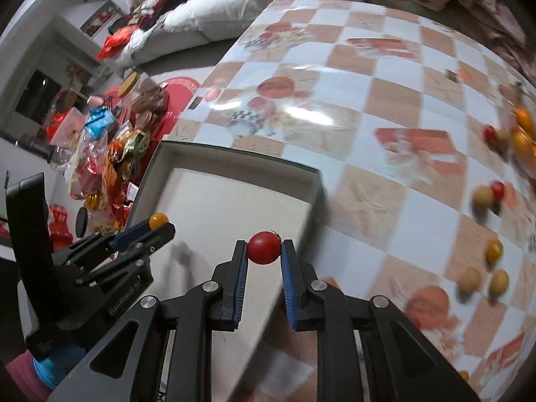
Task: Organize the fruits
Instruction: 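Carry both tomatoes to the white tray and open both tools to release, then return both tools to the table and grasp brown round fruits with each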
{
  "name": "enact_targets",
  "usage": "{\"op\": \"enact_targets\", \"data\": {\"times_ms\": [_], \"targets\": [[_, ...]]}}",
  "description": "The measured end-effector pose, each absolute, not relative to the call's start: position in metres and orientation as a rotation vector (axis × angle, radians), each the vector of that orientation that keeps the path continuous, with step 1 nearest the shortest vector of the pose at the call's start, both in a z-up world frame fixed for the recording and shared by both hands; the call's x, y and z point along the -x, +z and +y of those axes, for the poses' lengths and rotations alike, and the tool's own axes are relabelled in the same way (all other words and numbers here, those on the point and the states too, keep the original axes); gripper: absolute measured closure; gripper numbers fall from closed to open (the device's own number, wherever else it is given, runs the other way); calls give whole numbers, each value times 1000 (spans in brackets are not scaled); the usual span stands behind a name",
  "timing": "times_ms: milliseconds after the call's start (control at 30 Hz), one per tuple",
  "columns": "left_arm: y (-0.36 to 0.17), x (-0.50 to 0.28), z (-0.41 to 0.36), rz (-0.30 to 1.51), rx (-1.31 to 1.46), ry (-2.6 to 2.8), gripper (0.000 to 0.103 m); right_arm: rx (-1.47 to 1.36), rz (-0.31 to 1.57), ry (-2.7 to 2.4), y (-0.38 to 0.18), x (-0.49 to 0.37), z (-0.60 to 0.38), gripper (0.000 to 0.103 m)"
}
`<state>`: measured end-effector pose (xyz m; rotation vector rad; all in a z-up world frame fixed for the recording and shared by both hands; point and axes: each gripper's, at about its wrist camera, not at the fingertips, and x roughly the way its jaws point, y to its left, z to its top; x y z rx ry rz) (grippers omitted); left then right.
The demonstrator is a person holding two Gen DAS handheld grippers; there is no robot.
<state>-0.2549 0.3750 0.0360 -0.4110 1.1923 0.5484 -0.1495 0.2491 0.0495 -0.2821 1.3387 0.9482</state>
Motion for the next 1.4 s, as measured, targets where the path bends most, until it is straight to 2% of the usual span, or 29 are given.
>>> {"op": "enact_targets", "data": {"times_ms": [600,633,667,700,733,767,800,833,867,1033,1067,1400], "targets": [[18,251,380,1224,358,547,78,395,1389,900,8,151,288,80],[17,252,380,1227,357,544,75,390,1397,898,6,150,287,80],[17,253,380,1231,355,542,67,387,1404,893,4,149,286,80],[16,253,380,1234,350,545,39,380,1405,893,4,149,285,80],[19,256,380,1215,330,565,24,374,1405,896,5,149,284,79],[22,258,378,1195,315,576,24,367,1405,902,6,148,284,73],[24,259,377,1186,306,575,24,358,1402,909,8,147,284,61],[24,258,378,1196,303,566,24,349,1400,918,10,147,284,55],[23,257,378,1206,303,566,24,344,1394,922,12,148,283,44],[28,257,376,1213,306,552,24,277,1370,924,29,146,275,26],[29,257,374,1216,302,546,24,266,1361,922,33,146,272,23],[48,232,329,1216,207,444,24,138,1340,793,57,123,205,23]]}}
